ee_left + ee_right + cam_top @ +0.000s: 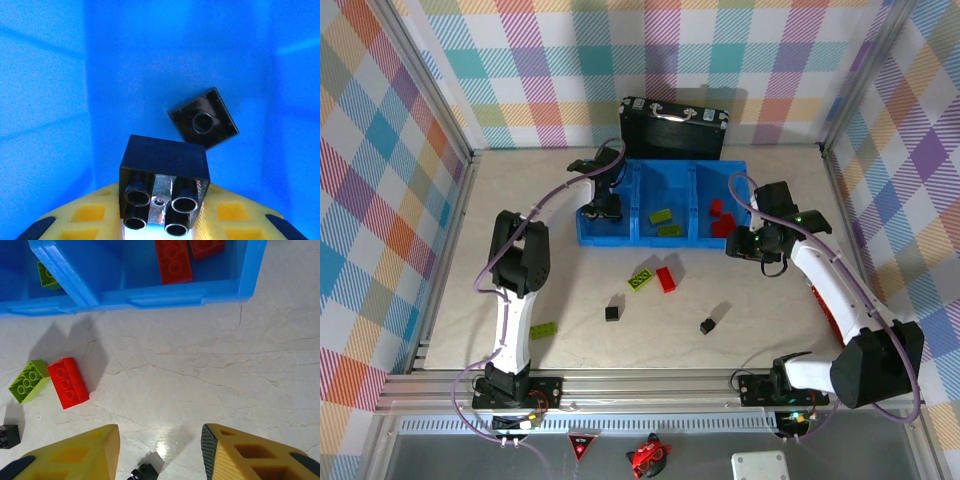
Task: Sort the legos into containers by color
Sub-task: Place the lego in the container.
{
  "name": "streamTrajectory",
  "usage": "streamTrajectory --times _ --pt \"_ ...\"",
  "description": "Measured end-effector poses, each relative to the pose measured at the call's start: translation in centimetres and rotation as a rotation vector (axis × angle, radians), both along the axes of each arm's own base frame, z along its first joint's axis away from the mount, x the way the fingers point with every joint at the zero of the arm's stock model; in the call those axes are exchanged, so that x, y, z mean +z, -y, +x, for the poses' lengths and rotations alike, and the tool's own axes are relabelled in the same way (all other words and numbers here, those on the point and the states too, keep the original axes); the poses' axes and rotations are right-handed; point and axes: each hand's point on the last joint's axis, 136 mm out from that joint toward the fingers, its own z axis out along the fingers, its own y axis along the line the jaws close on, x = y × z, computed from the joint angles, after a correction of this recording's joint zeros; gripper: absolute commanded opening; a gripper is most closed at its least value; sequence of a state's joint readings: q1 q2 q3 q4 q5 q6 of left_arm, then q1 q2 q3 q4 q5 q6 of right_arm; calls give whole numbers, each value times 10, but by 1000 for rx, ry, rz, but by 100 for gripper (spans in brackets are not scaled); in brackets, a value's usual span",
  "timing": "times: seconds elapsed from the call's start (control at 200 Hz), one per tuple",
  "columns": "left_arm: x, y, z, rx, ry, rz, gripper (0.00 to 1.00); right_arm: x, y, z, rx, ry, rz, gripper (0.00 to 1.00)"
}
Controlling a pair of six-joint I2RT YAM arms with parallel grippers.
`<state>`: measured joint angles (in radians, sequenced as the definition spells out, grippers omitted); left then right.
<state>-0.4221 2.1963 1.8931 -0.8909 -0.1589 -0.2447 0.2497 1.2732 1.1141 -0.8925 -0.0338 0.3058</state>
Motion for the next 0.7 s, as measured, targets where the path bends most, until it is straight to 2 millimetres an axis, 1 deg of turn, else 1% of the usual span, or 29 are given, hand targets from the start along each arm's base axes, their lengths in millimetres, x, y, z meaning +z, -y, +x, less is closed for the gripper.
streamTrajectory --times 0.265,0.575,0.7 --pt "-21 0 11 8 -25 41 28 -4 2 -7 0 -13 -3 49" --pt "-41 -3 9 9 -71 69 35 -7 2 -10 1 -19 -3 49" --pt "-42 -3 8 7 -74 69 40 -7 2 -11 2 -19 0 49"
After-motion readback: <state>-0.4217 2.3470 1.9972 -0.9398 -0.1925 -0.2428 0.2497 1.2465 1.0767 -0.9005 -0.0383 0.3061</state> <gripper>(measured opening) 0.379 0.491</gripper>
